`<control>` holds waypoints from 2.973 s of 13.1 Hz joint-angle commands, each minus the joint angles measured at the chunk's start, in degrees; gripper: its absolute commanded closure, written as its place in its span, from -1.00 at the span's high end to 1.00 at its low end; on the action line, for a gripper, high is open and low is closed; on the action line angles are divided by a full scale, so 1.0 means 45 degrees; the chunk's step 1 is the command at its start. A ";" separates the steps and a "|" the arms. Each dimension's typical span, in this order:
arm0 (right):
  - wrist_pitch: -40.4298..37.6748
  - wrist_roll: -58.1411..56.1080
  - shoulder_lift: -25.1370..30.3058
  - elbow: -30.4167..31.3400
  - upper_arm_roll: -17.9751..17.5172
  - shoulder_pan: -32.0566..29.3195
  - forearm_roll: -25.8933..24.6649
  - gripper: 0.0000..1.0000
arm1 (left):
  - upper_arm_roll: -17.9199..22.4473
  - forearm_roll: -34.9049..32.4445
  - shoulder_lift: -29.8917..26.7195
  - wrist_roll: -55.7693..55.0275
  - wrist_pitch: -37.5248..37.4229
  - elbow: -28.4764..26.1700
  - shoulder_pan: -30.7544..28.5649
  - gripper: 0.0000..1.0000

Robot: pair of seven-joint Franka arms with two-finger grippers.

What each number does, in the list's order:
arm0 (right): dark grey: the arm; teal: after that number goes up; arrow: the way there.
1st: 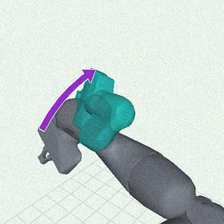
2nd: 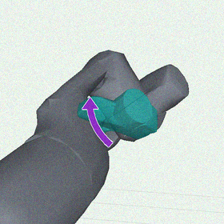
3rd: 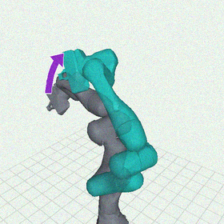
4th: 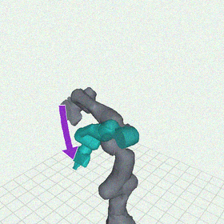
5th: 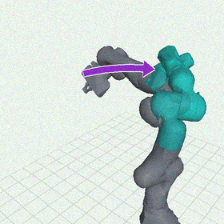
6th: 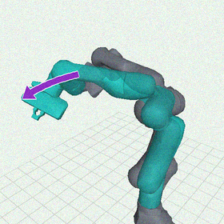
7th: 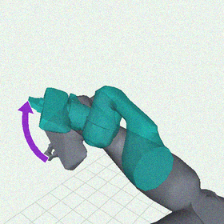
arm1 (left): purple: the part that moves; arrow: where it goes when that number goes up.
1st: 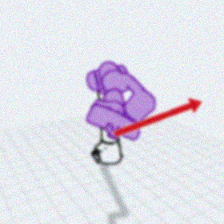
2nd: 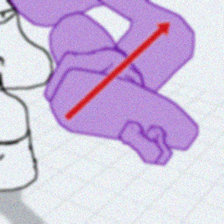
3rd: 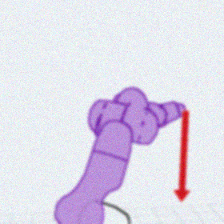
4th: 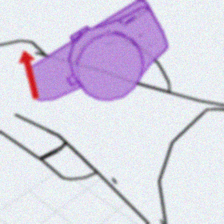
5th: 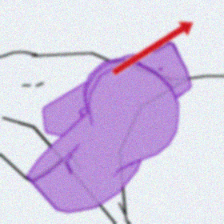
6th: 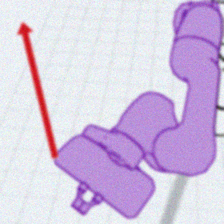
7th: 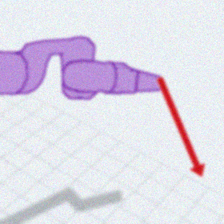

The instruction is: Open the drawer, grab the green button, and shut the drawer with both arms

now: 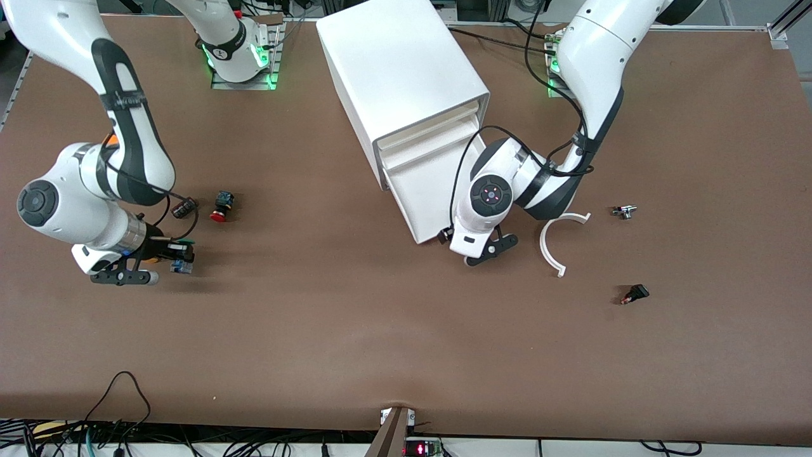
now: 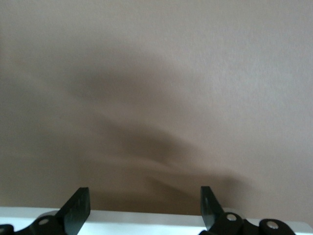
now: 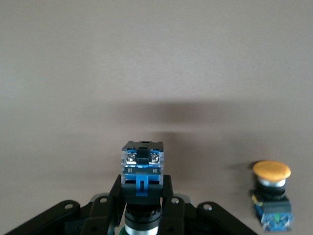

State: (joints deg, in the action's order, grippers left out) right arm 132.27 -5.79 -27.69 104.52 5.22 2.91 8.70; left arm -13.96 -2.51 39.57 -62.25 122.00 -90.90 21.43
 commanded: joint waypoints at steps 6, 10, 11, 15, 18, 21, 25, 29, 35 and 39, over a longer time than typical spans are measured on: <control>-0.3236 0.2067 0.3060 -0.0337 -0.0886 0.0038 -0.0155 0.98 | -0.1272 0.0108 -0.0376 -0.0034 -0.1446 -0.0522 -0.0036 0.98; -0.5230 0.2088 0.5580 -0.0337 -0.1024 0.0038 -0.0254 0.98 | -0.1937 0.0885 -0.0182 -0.0151 -0.1797 -0.0522 -0.0036 0.99; -0.5427 0.2010 0.6128 -0.0337 -0.1024 0.0038 -0.0273 0.98 | -0.1957 0.1296 -0.0104 -0.0035 -0.2127 -0.0503 -0.0016 0.99; -0.6637 0.1854 0.7362 -0.0648 -0.1296 0.0057 -0.1053 0.98 | -0.2209 0.1437 0.0189 -0.0034 -0.2597 -0.0503 0.0062 0.99; -0.6933 0.1815 0.7481 -0.0845 -0.1454 0.0097 -0.1328 0.98 | -0.2289 0.2001 0.0288 -0.0014 -0.2638 -0.0503 0.0082 0.99; -0.6952 0.1348 0.7539 -0.0845 -0.1454 0.0116 -0.1328 0.98 | -0.2484 0.2140 0.0288 -0.0015 -0.2852 -0.0503 0.0082 0.99; -0.6952 0.1306 0.7539 -0.0845 -0.1454 0.0135 -0.1328 0.98 | -0.2465 0.2082 0.0191 -0.0073 -0.2892 -0.0425 -0.0073 0.99; -0.6933 0.1268 0.7520 -0.0845 -0.1454 0.0174 -0.1347 0.98 | -0.2328 -0.0313 -0.0706 0.0005 -0.3611 0.0450 -0.0542 0.99; -0.6952 -0.0178 0.7422 -0.0806 -0.1395 0.0194 -0.1328 0.98 | -0.2289 -0.1122 -0.1058 0.4119 -0.6540 0.4044 -0.1965 0.99; -0.6933 -0.0081 0.7403 -0.0864 -0.1473 0.0252 -0.1308 0.98 | -0.2211 -0.1083 -0.2170 0.9093 -0.7325 0.4654 -0.3821 0.99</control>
State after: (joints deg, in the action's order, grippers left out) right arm 101.86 -5.74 5.61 101.30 -1.34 3.46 3.42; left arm -23.74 -6.66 32.41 -31.05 90.65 -70.25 7.04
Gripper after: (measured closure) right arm 0.004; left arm 0.000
